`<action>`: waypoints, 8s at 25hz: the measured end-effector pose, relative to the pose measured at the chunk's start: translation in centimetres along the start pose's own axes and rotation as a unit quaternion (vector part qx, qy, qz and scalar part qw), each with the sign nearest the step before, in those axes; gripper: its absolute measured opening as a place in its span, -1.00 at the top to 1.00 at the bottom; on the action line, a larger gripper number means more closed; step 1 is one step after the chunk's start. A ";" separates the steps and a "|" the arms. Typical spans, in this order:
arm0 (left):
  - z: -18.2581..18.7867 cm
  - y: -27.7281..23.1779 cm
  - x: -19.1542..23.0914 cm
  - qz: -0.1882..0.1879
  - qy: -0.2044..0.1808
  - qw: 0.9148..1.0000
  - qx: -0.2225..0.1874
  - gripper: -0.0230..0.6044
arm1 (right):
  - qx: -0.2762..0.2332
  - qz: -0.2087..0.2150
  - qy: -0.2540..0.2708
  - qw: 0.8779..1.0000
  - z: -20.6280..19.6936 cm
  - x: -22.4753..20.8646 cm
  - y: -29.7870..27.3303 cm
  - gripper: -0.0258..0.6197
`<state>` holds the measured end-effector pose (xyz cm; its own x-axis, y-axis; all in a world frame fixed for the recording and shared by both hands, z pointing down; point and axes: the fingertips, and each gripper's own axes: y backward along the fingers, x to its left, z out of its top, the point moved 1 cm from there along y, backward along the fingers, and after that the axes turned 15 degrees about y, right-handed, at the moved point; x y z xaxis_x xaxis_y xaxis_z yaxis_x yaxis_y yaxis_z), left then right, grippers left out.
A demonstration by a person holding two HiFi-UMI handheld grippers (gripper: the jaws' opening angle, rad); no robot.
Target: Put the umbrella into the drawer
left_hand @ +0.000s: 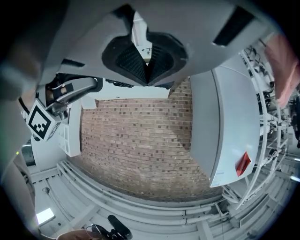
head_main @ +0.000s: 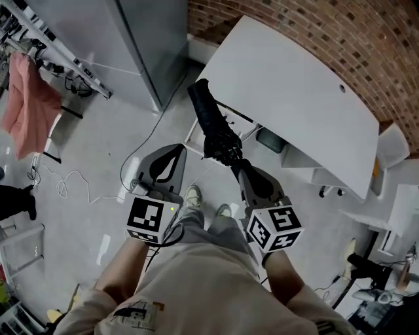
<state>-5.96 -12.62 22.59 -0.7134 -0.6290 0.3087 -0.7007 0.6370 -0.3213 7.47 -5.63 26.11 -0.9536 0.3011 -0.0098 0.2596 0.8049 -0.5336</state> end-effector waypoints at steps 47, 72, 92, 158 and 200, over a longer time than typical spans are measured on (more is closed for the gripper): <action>-36.6 -22.2 14.8 0.081 0.118 0.981 0.128 0.90 | 0.160 0.016 0.007 0.987 -33.6 -8.3 -28.9 0.85; -45.6 -27.8 18.5 0.081 0.166 0.972 0.143 0.90 | 0.097 -0.055 0.072 0.991 -40.6 -10.7 -39.3 0.85; -51.4 -30.4 20.5 0.076 0.192 0.965 0.162 0.90 | 0.136 -0.027 0.142 0.980 -46.8 -8.9 -41.2 0.83; -7.6 -13.6 7.8 0.051 0.081 0.995 0.038 0.90 | -0.087 -0.047 0.106 0.989 2.4 -8.2 -14.9 0.86; 15.6 3.3 -7.0 -0.025 -0.045 0.981 -0.188 0.90 | -0.281 0.020 0.201 0.938 21.1 -2.5 9.8 0.89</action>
<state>-3.17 -13.11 5.41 -0.6862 -0.6901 0.2301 -0.6996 0.7127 0.0511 9.19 -9.33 3.05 -0.8358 0.4142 0.3603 0.4412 0.8974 -0.0080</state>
